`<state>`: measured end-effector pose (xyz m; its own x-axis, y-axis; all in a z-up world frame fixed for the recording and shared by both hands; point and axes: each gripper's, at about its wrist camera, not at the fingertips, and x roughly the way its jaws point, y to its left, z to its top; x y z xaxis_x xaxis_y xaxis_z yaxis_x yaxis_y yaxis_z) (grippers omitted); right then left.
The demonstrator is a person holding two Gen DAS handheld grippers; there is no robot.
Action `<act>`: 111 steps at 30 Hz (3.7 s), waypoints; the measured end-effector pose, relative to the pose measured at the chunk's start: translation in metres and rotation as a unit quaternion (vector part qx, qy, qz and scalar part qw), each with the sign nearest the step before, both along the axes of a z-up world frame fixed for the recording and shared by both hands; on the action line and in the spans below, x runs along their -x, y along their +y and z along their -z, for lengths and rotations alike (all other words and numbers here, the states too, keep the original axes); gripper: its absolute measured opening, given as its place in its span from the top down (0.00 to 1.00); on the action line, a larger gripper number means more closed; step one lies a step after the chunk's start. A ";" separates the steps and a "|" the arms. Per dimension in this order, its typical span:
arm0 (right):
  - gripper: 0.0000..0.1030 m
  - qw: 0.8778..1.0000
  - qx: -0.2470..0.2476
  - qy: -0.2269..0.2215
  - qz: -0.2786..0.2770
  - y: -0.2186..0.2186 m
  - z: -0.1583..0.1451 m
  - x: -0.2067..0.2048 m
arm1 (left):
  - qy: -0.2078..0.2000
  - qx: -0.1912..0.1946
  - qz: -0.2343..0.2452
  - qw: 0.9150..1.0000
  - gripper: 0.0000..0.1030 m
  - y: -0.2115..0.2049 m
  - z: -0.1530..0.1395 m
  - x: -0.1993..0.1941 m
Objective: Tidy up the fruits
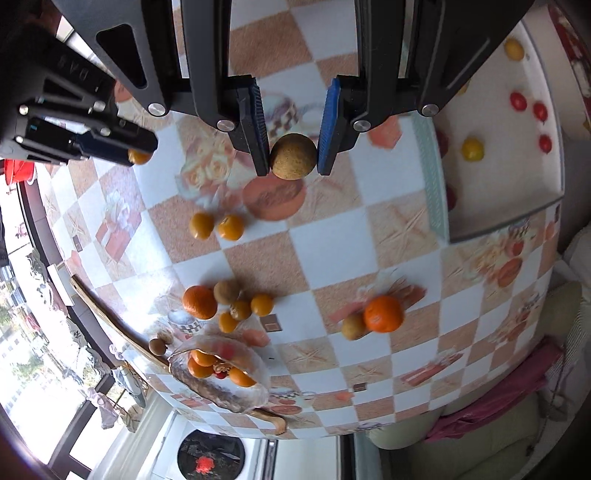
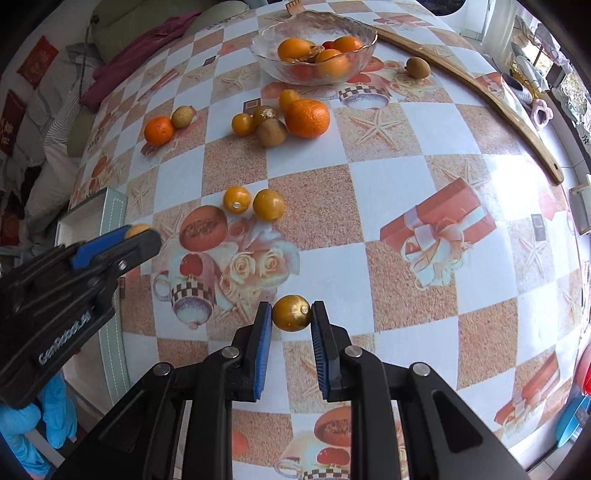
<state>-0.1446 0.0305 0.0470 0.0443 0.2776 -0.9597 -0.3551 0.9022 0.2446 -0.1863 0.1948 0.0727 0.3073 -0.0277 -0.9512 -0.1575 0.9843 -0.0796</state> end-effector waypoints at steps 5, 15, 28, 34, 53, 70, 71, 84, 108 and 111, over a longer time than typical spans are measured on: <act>0.78 1.000 0.003 -0.002 -0.011 0.006 -0.011 0.010 | -0.001 0.005 -0.032 0.999 0.73 0.020 -0.011 0.030; 0.77 0.999 0.003 -0.004 -0.043 0.033 -0.032 0.031 | -0.003 0.002 -0.074 0.997 0.73 0.052 -0.026 0.085; 0.77 0.993 -0.005 -0.011 -0.121 0.101 -0.049 0.061 | 0.004 -0.002 -0.141 0.990 0.73 0.095 -0.026 0.148; 0.77 0.988 -0.012 0.002 -0.155 0.140 -0.044 0.076 | 0.017 0.001 -0.171 0.985 0.73 0.115 -0.012 0.171; 0.77 0.971 0.007 0.037 -0.235 0.225 -0.004 0.109 | 0.051 -0.001 -0.191 0.980 0.73 0.132 0.029 0.193; 0.71 0.964 0.041 0.032 -0.262 0.251 0.026 0.113 | 0.077 -0.032 -0.160 0.984 0.68 0.119 0.043 0.192; 0.67 0.963 0.039 0.034 -0.265 0.255 0.026 0.114 | 0.080 -0.037 -0.160 0.983 0.56 0.119 0.042 0.192; 0.17 0.969 0.023 -0.006 -0.246 0.243 -0.017 0.110 | 0.071 -0.051 -0.176 0.980 0.00 0.119 0.019 0.197; 0.15 0.962 0.095 -0.035 -0.254 0.181 -0.066 0.131 | 0.089 -0.061 -0.160 0.981 0.00 0.117 -0.026 0.205; 0.15 0.962 0.092 -0.042 -0.255 0.178 -0.073 0.135 | 0.087 -0.066 -0.151 0.983 0.00 0.114 -0.033 0.205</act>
